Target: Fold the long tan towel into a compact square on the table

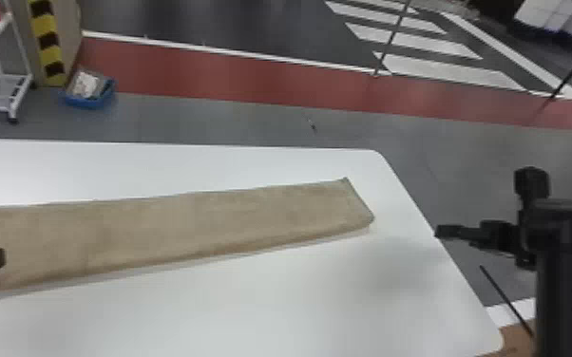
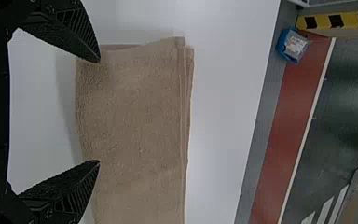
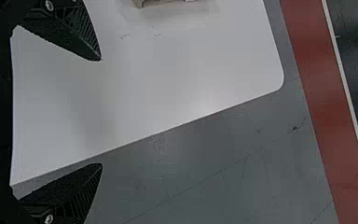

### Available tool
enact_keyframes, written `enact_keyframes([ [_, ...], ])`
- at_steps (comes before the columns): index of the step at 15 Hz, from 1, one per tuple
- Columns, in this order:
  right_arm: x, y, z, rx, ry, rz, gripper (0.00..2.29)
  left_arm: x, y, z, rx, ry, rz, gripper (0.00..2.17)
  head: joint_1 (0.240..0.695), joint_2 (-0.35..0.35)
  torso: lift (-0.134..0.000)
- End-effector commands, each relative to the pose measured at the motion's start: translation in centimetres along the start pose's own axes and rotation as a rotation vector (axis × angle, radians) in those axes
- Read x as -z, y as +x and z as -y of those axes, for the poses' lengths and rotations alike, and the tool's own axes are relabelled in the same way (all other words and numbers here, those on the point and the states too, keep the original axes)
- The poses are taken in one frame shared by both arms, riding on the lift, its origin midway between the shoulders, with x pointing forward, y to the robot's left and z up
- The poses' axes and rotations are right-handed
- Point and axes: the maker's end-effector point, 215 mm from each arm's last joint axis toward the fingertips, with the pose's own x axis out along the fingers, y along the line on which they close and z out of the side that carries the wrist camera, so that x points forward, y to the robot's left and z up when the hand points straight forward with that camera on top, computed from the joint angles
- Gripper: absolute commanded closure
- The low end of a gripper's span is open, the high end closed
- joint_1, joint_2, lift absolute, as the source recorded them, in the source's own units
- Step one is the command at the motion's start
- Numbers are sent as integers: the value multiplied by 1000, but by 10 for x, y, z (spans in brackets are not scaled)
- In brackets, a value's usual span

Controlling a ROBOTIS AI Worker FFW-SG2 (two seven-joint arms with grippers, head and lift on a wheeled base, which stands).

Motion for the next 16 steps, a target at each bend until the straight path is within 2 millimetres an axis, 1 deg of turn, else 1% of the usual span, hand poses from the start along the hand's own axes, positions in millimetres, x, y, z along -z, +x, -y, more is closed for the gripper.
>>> enact_keyframes([
  [1, 6, 3, -5, -2, 9, -17, 73, 11, 3, 24, 104, -44, -18, 130, 695, -350, -125],
  [2, 7, 5, -8, -5, 14, -21, 73, 16, 8, 32, 140, -54, -33, 130, 695, -350, -125],
  [3, 8, 5, -8, -3, 20, -25, 73, 20, 15, 35, 161, -57, -44, 130, 695, -350, -125],
  [6, 13, 4, -10, -5, 41, -32, 73, 10, 38, 36, 192, -48, -55, 130, 695, -350, -125],
  [7, 16, 3, -8, -2, 41, -33, 73, 4, 46, 33, 192, -34, -48, 130, 695, -350, -125],
  [9, 20, 0, 1, 8, 57, -31, 73, -7, 55, 28, 185, -24, -38, 130, 695, -350, -125],
  [10, 20, 0, 1, 8, 58, -31, 73, -12, 58, 23, 179, -25, -34, 130, 695, -350, -125],
  [11, 20, 0, 2, 10, 58, -30, 73, -14, 60, 17, 176, -40, -36, 130, 695, -350, -125],
  [14, 14, -2, 2, 9, 58, -22, 73, -10, 54, -12, 140, -53, -47, 130, 695, -350, -125],
  [16, 5, -1, -5, 1, 49, -11, 73, -6, 51, -24, 127, -55, -59, 130, 695, -350, -125],
])
